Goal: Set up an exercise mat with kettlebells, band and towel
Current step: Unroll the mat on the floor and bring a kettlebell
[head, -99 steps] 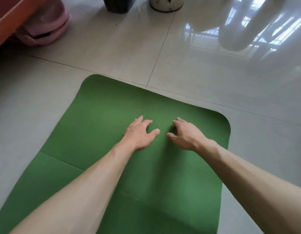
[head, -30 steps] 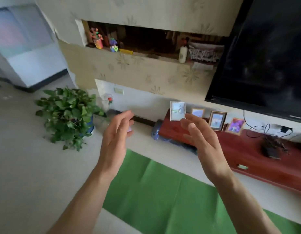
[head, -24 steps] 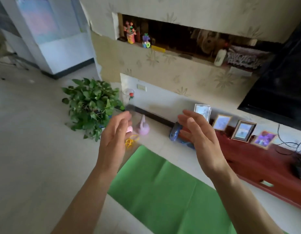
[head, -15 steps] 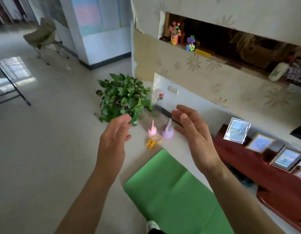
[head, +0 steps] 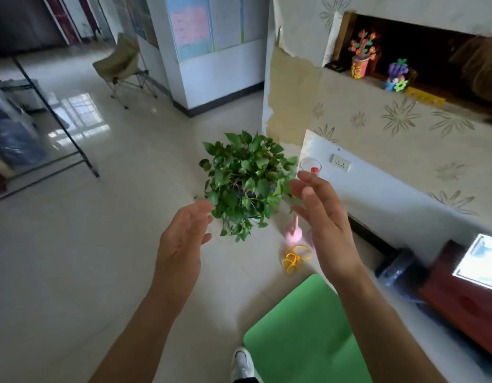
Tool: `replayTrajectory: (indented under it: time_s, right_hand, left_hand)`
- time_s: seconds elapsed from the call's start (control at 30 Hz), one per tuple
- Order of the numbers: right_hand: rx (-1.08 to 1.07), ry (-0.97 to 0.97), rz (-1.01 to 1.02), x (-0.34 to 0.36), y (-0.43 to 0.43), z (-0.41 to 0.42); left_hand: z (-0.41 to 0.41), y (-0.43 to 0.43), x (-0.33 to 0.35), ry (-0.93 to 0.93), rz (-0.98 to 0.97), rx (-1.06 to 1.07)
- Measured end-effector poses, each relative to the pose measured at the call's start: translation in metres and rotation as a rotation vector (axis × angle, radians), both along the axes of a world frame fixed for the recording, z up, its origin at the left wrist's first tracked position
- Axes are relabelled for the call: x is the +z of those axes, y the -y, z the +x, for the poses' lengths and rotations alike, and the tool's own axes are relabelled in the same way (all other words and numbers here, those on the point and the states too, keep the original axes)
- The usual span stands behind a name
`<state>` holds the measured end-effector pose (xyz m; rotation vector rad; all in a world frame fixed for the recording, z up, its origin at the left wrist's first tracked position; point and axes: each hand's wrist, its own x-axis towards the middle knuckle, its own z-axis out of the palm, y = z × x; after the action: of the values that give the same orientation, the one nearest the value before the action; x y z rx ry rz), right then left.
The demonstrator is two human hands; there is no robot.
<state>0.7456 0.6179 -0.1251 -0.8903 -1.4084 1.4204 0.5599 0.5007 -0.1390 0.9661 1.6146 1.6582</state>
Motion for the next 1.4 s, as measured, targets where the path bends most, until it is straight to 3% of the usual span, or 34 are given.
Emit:
replayTrajectory:
  time_s: [0.23,0.47,0.83,1.13,1.4]
  right_hand:
    - [-0.152,-0.039,0.000,0.007,-0.086,-0.033]
    - [-0.403,0.005,-0.024,-0.017,-0.146,-0.032]
    - [-0.785,0.050,-0.133,-0.039,-0.237,-0.104]
    - [-0.968,0.075,-0.153,-0.054,-0.290,-0.099]
    - [-0.958,0.041,-0.284,-0.133,-0.383,-0.048]
  left_hand:
    - [-0.058,-0.110,0.025,-0.072,-0.029,-0.129]
    - [-0.076,-0.218,0.001,-0.122,-0.088,-0.383]
    - [-0.126,-0.392,-0.021,-0.020,-0.112,-0.755]
    - [-0.083,-0.493,-0.046,0.105,-0.220,-0.972]
    - [-0.020,-0.574,-0.108,0.078,-0.337,-0.935]
